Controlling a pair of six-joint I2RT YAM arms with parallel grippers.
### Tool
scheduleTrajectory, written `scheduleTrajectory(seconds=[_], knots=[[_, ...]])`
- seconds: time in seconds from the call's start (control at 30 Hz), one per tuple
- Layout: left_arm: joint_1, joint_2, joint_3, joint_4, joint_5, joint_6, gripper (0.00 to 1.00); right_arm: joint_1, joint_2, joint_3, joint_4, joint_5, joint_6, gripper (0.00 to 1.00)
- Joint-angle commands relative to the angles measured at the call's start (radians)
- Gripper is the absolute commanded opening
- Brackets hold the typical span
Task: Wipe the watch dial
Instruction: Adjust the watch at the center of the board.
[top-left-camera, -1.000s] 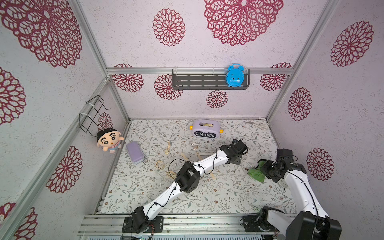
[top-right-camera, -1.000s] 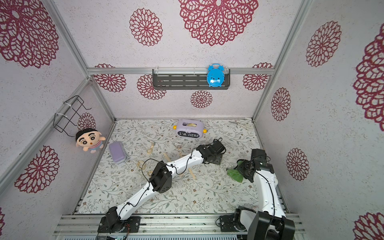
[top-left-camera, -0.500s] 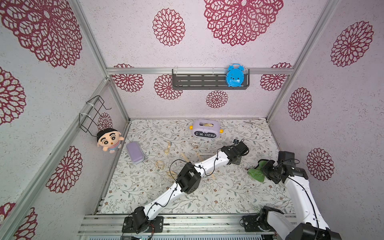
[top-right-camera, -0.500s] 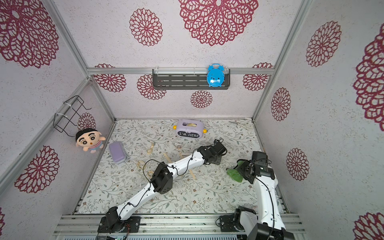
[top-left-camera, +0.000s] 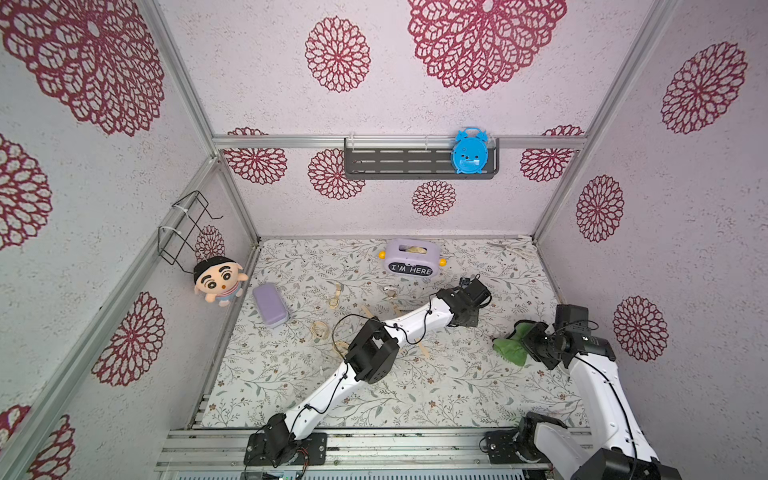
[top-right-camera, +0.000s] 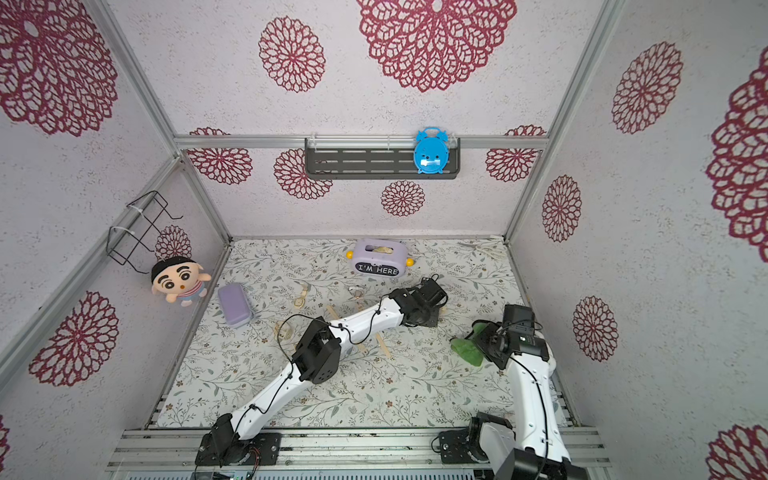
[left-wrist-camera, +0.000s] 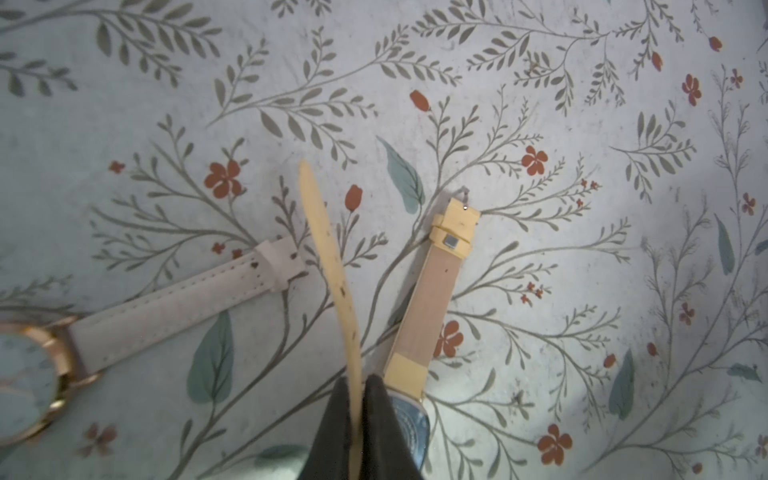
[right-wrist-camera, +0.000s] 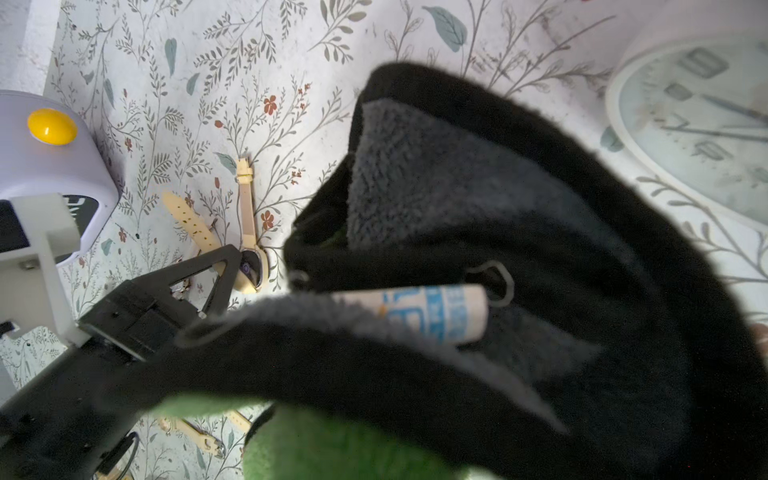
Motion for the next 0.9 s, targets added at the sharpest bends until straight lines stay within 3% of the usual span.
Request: scheduleTrajectory(seconds=[0.0,0.07,0.2,0.4,0.87], knots=[[0.010,-0.098,-0.054,-0.009,0.059,-0.023,0.05,0.000,0.005,0.039,0.023,-0.008,0.009,0.00],[0.015,-0.158,-0.133,0.042,0.104,-0.035,0.00,0.000,0.011,0.046,0.025,-0.005,0.007,0.00],[0.023,-0.294,-0.281,0.134,0.166,-0.069,0.00,-0.001,0.027,0.047,0.039,-0.020,0.005,0.00],[0.042,-0.428,-0.380,0.129,0.223,-0.087,0.00,0.033,0.126,0.025,0.076,-0.071,-0.058,0.00],[0.067,-0.544,-0.579,0.261,0.469,-0.229,0.00,0.083,0.284,0.081,0.078,-0.095,-0.160,0.00]])
